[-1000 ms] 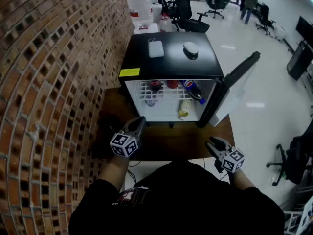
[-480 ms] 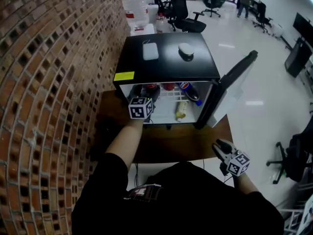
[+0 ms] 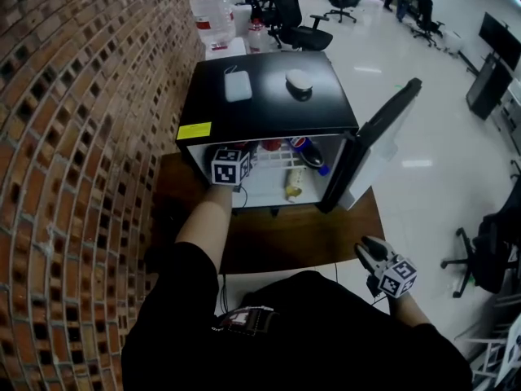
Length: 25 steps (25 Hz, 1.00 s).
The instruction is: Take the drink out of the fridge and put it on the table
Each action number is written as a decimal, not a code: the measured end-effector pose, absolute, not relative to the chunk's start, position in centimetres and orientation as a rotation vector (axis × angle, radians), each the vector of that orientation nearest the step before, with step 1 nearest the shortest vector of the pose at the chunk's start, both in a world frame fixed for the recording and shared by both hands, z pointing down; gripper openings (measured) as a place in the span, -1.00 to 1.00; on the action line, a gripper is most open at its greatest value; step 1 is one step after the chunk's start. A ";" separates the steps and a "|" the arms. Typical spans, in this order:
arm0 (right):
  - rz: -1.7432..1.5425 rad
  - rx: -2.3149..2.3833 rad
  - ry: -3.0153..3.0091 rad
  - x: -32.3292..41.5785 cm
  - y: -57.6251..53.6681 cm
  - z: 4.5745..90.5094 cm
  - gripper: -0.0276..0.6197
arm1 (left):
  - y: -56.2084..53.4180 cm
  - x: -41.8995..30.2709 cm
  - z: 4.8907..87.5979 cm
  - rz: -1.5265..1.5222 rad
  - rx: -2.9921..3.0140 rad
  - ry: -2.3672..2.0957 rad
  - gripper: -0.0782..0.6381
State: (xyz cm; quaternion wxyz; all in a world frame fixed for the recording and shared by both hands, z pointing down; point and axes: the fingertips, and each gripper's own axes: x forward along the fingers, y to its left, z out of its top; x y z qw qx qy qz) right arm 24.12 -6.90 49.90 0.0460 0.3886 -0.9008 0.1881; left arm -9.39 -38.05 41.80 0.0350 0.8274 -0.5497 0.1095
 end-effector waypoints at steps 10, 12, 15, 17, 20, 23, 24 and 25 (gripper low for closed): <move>0.561 1.088 -2.806 20.9 -8.4 49.7 -0.50 | -21.9 -6.4 40.4 0.244 2.814 -1.397 0.08; 0.553 1.059 -2.805 20.2 -8.8 49.8 -0.50 | -18.2 -6.4 43.2 0.260 2.812 -1.346 0.08; 0.595 1.003 -2.768 18.9 -8.3 51.0 -0.50 | -14.3 -6.9 49.3 0.298 2.735 -1.315 0.08; 0.643 0.995 -2.742 18.0 -8.3 51.9 -0.50 | -12.8 -7.3 53.1 0.326 2.678 -1.298 0.08; 0.649 0.999 -2.712 17.2 -9.8 53.5 -0.50 | -12.6 -7.7 57.9 0.374 2.640 -1.278 0.08; 0.638 1.037 -2.707 16.3 -11.4 54.7 -0.50 | -13.1 -8.0 61.9 0.373 2.596 -1.276 0.08; 0.634 1.053 -2.707 16.1 -12.0 55.0 -0.50 | -13.3 -8.0 62.9 0.368 2.584 -1.278 0.08; 0.627 1.060 -2.707 15.9 -12.5 55.3 -0.50 | -13.5 -8.0 63.8 0.374 2.584 -1.280 0.08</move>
